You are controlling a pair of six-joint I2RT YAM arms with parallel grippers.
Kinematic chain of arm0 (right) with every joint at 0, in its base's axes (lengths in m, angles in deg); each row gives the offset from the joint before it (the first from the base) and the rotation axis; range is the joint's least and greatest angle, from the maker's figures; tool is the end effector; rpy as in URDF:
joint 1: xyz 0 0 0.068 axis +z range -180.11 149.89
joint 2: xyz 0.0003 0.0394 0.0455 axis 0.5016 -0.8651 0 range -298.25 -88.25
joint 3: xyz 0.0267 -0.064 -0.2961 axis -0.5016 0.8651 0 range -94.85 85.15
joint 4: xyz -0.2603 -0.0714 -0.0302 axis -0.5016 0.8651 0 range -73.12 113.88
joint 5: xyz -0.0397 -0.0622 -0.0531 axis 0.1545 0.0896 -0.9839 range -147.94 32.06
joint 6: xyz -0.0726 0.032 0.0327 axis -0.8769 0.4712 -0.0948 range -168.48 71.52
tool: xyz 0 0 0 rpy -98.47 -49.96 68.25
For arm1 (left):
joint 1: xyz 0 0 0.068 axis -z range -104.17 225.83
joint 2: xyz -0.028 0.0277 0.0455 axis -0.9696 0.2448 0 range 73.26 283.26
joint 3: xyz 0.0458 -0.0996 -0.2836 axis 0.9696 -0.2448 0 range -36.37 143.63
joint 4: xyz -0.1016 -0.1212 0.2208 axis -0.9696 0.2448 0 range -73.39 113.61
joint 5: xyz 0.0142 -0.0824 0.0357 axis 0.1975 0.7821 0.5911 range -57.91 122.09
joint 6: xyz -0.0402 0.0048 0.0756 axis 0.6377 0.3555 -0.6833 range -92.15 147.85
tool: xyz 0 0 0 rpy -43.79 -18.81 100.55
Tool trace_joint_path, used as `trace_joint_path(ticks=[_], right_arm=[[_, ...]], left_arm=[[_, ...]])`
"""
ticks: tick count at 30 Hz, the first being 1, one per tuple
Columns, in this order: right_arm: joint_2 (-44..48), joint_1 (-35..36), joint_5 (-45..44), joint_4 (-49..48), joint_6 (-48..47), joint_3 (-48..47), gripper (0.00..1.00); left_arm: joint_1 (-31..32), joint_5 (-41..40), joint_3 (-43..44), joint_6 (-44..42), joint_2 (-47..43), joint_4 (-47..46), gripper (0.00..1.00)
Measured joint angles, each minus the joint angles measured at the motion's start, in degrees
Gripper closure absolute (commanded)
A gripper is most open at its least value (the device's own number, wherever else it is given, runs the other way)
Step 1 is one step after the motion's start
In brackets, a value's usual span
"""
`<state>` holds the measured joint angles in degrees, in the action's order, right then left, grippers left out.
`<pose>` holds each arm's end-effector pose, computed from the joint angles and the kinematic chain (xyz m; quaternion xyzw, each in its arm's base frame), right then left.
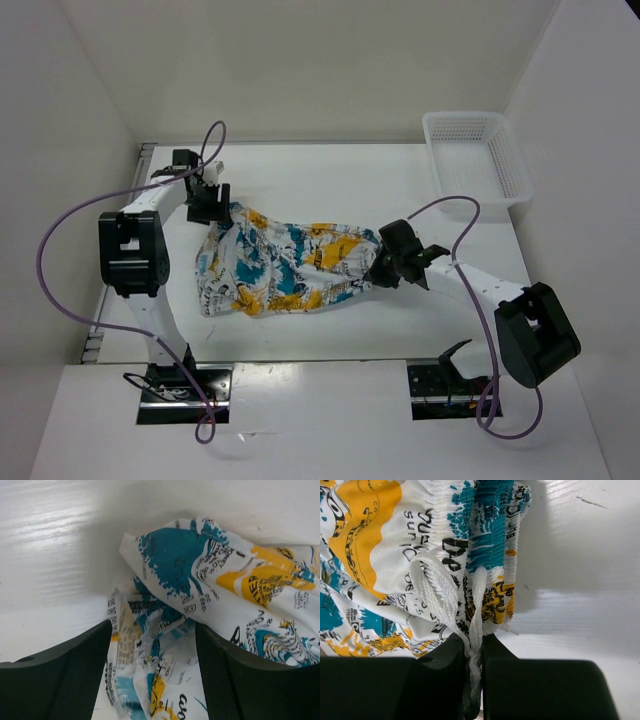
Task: Fold and stack the shorts
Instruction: Fold the shorts
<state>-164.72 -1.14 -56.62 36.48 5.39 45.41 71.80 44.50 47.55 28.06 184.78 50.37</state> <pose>0.2393 0.1345 0.1721 0.2031 0.9353 0.1999 0.2099 0.4540 0.0157 0.1939 -0.0089 0.9636 -0.0965 0.2492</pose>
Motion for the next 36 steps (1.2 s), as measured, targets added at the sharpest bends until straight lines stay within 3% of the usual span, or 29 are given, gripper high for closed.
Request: trace_joint_path(ticks=[6,10,11,12,14,16,22,24,25,26,28,29,33,36], right_arm=[[0.00,-0.74,0.39,1.07,-1.16,0.00,1.00],[0.00,-2.58,1.20,1.25,-2.16,0.00,1.00],[0.00,-3.17,1.31,1.27,-2.49,0.00,1.00],[0.00,-3.72,1.55,1.36,-2.86,0.00,1.00],[0.00,-4.85,1.97,1.75,-3.96,0.00,1.00],[0.00,-6.32,2.10,2.54,-4.96,0.00,1.00],[0.15,-9.27,1.01,5.79,-7.89,-0.98,1.00],[0.13,-9.27,0.96,6.29,-8.81,-2.01,1.00],[0.09,-9.27,0.98,6.29,-9.09,-2.38,1.00],[-0.04,-9.27,1.01,6.32,-9.46,-2.78,1.00],[-0.66,-9.27,1.03,6.36,-10.05,-3.50,1.00],[-0.92,-9.27,1.09,6.40,-10.21,-3.76,1.00],[-1.14,-9.27,1.25,6.51,-10.54,-3.87,0.98],[-1.14,-9.40,1.49,6.56,-10.71,-3.87,0.98]], left_arm=[[3.50,-0.55,3.56,0.02,5.44,-2.47,0.30],[5.33,-0.50,4.07,-0.02,7.82,-5.40,0.62],[5.44,-0.33,4.07,0.02,7.93,-5.86,0.76],[5.42,-0.22,4.24,0.11,7.93,-6.08,0.84],[5.27,-0.13,5.86,0.04,7.98,-5.81,0.93],[5.18,-0.63,9.75,0.02,8.33,-3.87,0.96],[5.18,-9.03,19.08,0.00,8.26,-0.33,0.95],[5.20,-12.59,19.28,0.04,8.28,0.68,0.85],[5.33,-13.35,19.32,-0.07,8.31,1.73,0.72],[5.42,-13.66,19.34,0.07,8.35,3.41,0.65],[5.49,-12.04,19.12,-0.09,8.20,6.78,0.56],[5.68,-10.71,17.05,-0.09,7.06,6.80,0.48],[6.71,-4.48,2.64,-0.07,-2.10,13.49,0.35],[7.48,-0.55,-5.42,-0.11,-7.63,20.06,0.31]])
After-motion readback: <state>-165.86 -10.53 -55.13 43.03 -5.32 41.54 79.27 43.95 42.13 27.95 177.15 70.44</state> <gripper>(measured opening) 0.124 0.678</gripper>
